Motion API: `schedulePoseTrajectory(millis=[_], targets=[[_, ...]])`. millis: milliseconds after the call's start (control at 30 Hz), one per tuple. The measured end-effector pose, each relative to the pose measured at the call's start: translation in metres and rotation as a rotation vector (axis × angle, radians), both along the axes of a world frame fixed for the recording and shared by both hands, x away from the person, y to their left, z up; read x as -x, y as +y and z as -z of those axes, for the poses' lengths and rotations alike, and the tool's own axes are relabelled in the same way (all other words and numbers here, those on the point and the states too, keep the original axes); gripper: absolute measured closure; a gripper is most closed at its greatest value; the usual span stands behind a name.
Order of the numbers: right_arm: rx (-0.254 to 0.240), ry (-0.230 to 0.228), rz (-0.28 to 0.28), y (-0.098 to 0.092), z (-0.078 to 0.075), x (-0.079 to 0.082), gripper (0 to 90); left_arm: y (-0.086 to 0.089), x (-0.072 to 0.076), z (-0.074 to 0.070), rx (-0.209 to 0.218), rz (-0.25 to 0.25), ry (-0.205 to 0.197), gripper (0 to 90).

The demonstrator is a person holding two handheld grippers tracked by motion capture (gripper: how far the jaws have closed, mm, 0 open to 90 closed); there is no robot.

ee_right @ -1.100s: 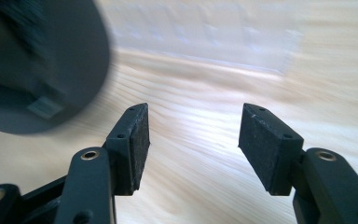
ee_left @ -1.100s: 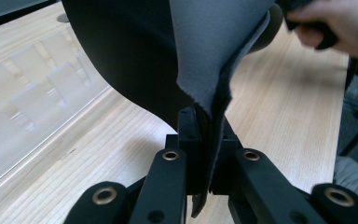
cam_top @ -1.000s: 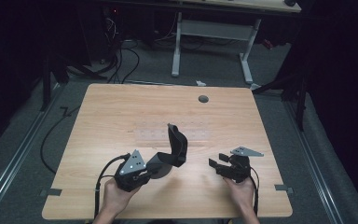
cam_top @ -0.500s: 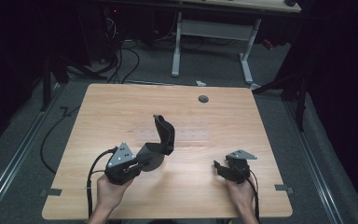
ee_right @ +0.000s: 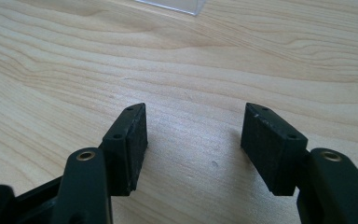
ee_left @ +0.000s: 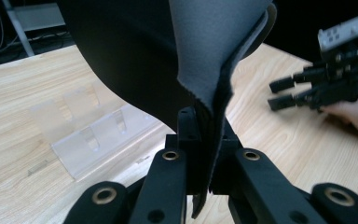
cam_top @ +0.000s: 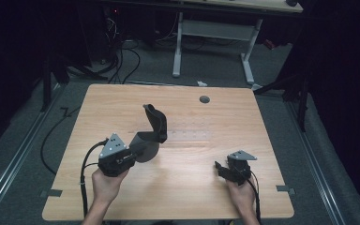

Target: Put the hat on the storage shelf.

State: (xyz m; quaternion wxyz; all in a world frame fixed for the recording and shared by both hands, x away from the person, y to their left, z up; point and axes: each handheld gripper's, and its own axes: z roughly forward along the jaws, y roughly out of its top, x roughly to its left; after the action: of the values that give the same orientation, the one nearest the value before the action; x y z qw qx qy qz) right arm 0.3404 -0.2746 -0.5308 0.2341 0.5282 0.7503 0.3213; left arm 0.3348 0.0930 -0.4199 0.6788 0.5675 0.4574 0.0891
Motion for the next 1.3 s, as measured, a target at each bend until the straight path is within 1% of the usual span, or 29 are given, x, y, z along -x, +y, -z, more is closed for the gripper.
schedulePoseTrajectory(millis=[33,67,200,300,367,500,533,567,633,733,800,833,867,967,1033,1167,1300], targets=[[0.000,0.000,0.000,0.000,0.000,0.000,41.1,0.001,-0.001,-0.003,0.011,-0.009,0.000,86.6],[0.001,0.001,0.001,0.000,0.000,0.000,41.1,0.003,-0.003,-0.007,0.016,-0.016,-0.008,86.6],[-0.002,0.000,-0.001,0.000,0.000,0.000,40.5,0.008,-0.009,-0.018,0.040,-0.047,-0.057,86.6],[-0.003,0.002,-0.002,0.000,0.000,0.000,40.2,0.008,-0.016,-0.020,0.054,-0.054,-0.063,86.7],[0.000,0.001,-0.003,0.000,0.000,0.000,40.3,0.008,-0.023,-0.021,0.049,-0.058,-0.067,86.6],[-0.003,0.000,0.007,0.000,0.000,0.000,40.4,0.006,-0.038,-0.020,0.018,-0.073,-0.063,86.6],[-0.005,0.001,0.008,0.000,0.000,0.000,40.4,0.006,-0.040,-0.020,0.010,-0.078,-0.066,86.6],[-0.005,0.000,0.008,0.000,0.000,0.000,40.3,0.005,-0.043,-0.019,-0.006,-0.085,-0.071,86.6],[-0.005,0.001,0.007,0.000,0.000,0.000,40.0,0.005,-0.046,-0.017,-0.014,-0.097,-0.080,86.6],[0.000,0.000,0.006,0.000,0.000,0.000,39.8,0.007,-0.051,-0.017,0.013,-0.109,-0.079,86.6],[0.002,0.000,0.006,0.000,0.000,0.000,39.8,0.011,-0.059,-0.018,0.049,-0.130,-0.063,86.6],[0.003,0.000,0.006,0.000,0.000,0.000,39.7,0.012,-0.061,-0.018,0.051,-0.134,-0.061,86.6],[0.003,0.000,0.006,0.000,0.000,0.000,39.8,0.012,-0.063,-0.018,0.049,-0.142,-0.062,86.6],[0.003,0.000,0.005,0.000,0.000,0.000,39.7,0.010,-0.069,-0.011,0.012,-0.159,-0.067,86.6],[0.004,-0.001,0.005,0.000,0.000,0.000,39.5,0.011,-0.071,-0.009,0.003,-0.169,-0.065,86.6],[0.002,0.000,0.006,0.000,0.000,0.000,39.6,0.012,-0.079,-0.005,-0.031,-0.185,-0.072,86.6],[0.002,0.000,0.005,0.000,0.000,0.000,39.4,0.010,-0.086,0.000,-0.042,-0.208,-0.067,86.6]])
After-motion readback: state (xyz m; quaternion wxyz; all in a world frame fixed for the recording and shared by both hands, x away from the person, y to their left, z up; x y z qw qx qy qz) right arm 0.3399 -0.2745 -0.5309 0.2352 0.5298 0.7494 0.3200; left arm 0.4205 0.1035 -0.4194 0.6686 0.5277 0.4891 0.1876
